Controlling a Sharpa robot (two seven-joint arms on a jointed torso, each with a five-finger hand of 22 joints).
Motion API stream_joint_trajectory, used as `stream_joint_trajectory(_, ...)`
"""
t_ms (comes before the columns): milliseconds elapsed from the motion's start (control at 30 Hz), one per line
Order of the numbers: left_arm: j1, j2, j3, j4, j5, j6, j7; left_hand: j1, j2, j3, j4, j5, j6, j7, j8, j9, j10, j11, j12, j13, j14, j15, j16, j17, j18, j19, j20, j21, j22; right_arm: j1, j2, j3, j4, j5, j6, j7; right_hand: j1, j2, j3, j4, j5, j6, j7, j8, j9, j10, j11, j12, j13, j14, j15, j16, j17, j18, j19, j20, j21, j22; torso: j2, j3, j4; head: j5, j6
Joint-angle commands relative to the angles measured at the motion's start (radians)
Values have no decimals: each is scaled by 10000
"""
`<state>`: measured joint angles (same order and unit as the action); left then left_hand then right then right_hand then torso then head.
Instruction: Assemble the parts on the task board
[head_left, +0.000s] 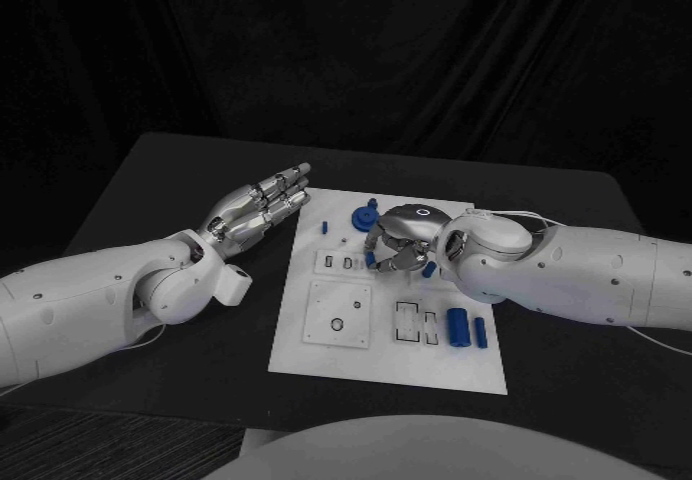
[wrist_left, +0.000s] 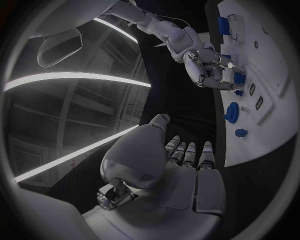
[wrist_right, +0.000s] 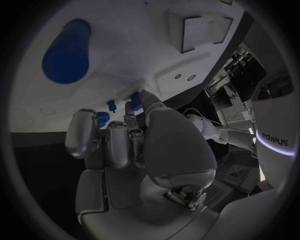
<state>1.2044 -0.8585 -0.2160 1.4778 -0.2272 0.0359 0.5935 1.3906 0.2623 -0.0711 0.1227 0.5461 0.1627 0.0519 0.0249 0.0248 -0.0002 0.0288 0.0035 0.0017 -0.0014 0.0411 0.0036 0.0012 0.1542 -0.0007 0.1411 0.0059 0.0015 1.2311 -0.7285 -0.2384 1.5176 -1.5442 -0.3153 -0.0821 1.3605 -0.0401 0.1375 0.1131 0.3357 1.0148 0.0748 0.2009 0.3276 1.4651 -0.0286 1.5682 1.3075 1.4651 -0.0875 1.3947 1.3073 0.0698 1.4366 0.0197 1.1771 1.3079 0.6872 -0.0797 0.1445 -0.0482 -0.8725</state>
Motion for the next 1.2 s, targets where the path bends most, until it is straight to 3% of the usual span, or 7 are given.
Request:
stream_joint_trajectory(33,-8,28,8,9,-2,178,101,-96,34,43,-6,38,5,31,32,12,2,58,-35,-17,14,44,-36,-12,155,7,46,-59,-15,-31,41,4,-46,-48,164,-260,3,31,2,-46,-12,60,-72,-122,745,1057,97,26,2633,750,59,24,1205,96,10,75,-82,1331,-2,1,17,-4,-2)
stream_joint_trajectory(200,-8,40,8,-9,-2,330,106,-99,35,51,-16,34,41,47,40,18,2,61,-35,-17,14,42,-36,-12,157,7,50,-59,-15,-36,108,4,-119,-48,222,-278,-64,9,-5,-59,-245,-277,-30,-367,749,1057,81,26,2633,742,51,1,1183,109,-1,91,-139,1338,-2,4,14,5,-2)
stream_joint_trajectory(367,-8,47,8,-23,-2,388,100,-98,30,54,-25,30,24,48,38,15,2,62,-35,-17,14,39,-36,-12,159,7,54,-59,-15,-51,137,4,-179,-48,317,-268,-314,-58,-155,20,-1128,-656,5,-678,780,1057,105,26,2633,728,73,-53,1133,126,-24,114,-268,1341,-4,4,11,49,-2)
stream_joint_trajectory(500,-8,42,8,-34,-2,403,83,-98,32,57,-27,28,23,48,38,15,2,64,-35,-17,14,38,-36,-12,160,7,55,-59,-15,-63,145,4,-220,-48,371,-238,-408,-141,-271,54,-1508,-1029,36,-933,749,1057,128,26,2633,717,91,-99,1093,137,-38,131,-352,1342,-8,3,-7,59,-2)
stream_joint_trajectory(800,-8,66,8,-61,-2,388,64,-99,36,62,-31,26,28,51,39,15,2,67,-35,-17,14,38,-36,-12,162,7,56,-59,-15,-74,131,3,-208,-48,421,-192,-440,-277,-438,112,-1943,-1818,18,-1359,624,1057,121,26,2633,706,90,-140,1053,149,-38,135,-455,1360,-3,6,0,43,-2)
stream_joint_trajectory(1000,-9,71,8,-91,-2,371,58,-99,36,62,-31,26,28,51,39,15,2,67,-35,-17,14,38,-36,-12,162,7,56,-59,-15,-84,66,3,-181,-48,247,-109,-507,-423,-572,363,-2443,-2895,-2,-1397,202,1057,106,26,2633,699,80,-179,1015,158,-26,125,-567,1383,-9,6,-5,69,-2)
stream_joint_trajectory(1200,-7,-39,9,-12,-2,272,4,-101,37,69,-40,22,46,57,42,18,2,73,-35,-17,14,36,-36,-12,164,7,53,-59,-15,-79,-213,5,92,-48,-492,45,-477,-798,-540,857,-2775,-3282,4,-1362,-112,1057,108,26,2633,692,79,-232,967,166,-16,122,-662,1396,-32,6,-22,34,-2)
